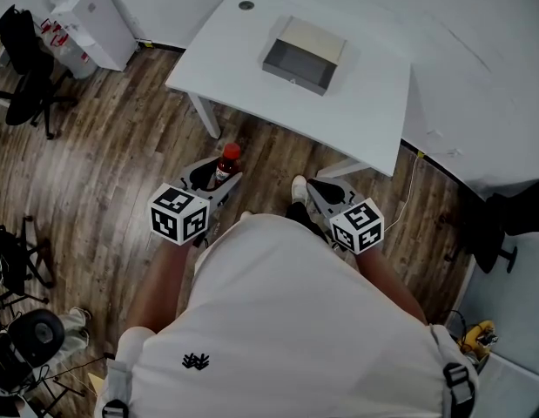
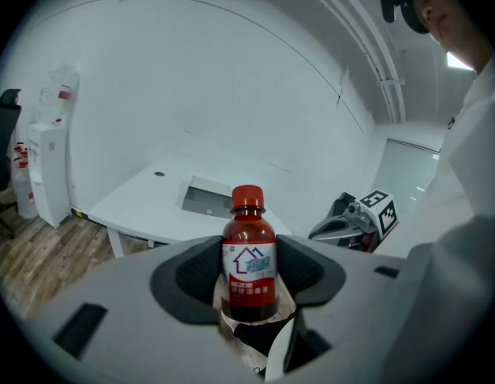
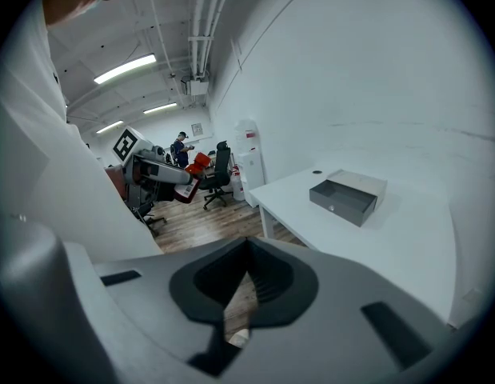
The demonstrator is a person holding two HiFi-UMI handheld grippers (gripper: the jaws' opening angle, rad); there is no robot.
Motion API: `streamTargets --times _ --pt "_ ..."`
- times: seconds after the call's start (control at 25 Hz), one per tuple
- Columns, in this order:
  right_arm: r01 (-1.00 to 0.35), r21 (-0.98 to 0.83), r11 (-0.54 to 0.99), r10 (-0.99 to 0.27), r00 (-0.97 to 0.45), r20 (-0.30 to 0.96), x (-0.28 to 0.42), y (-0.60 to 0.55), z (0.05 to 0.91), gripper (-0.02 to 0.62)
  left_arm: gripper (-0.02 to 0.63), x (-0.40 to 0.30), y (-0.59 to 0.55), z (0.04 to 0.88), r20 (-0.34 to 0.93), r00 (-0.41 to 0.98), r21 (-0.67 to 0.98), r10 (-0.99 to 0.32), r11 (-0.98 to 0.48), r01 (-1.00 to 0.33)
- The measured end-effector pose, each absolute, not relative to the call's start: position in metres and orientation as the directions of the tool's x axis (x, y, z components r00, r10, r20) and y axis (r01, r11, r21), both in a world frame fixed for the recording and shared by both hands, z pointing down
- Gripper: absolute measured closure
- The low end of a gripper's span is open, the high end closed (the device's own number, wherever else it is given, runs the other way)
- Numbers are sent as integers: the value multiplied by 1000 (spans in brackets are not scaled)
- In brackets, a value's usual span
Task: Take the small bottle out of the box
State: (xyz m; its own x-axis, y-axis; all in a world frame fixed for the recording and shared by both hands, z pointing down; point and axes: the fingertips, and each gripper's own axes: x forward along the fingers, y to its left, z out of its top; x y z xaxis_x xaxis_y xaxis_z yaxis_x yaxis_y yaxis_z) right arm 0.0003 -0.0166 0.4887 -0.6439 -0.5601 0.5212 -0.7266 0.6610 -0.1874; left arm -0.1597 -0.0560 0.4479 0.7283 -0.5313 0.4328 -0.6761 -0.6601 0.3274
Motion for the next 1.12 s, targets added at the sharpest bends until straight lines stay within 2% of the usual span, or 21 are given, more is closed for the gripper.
streamTargets --times 1.12 --pt "-733 -185 655 -580 -644 499 3 -38 478 589 390 -156 -66 443 458 724 338 -515 -652 -678"
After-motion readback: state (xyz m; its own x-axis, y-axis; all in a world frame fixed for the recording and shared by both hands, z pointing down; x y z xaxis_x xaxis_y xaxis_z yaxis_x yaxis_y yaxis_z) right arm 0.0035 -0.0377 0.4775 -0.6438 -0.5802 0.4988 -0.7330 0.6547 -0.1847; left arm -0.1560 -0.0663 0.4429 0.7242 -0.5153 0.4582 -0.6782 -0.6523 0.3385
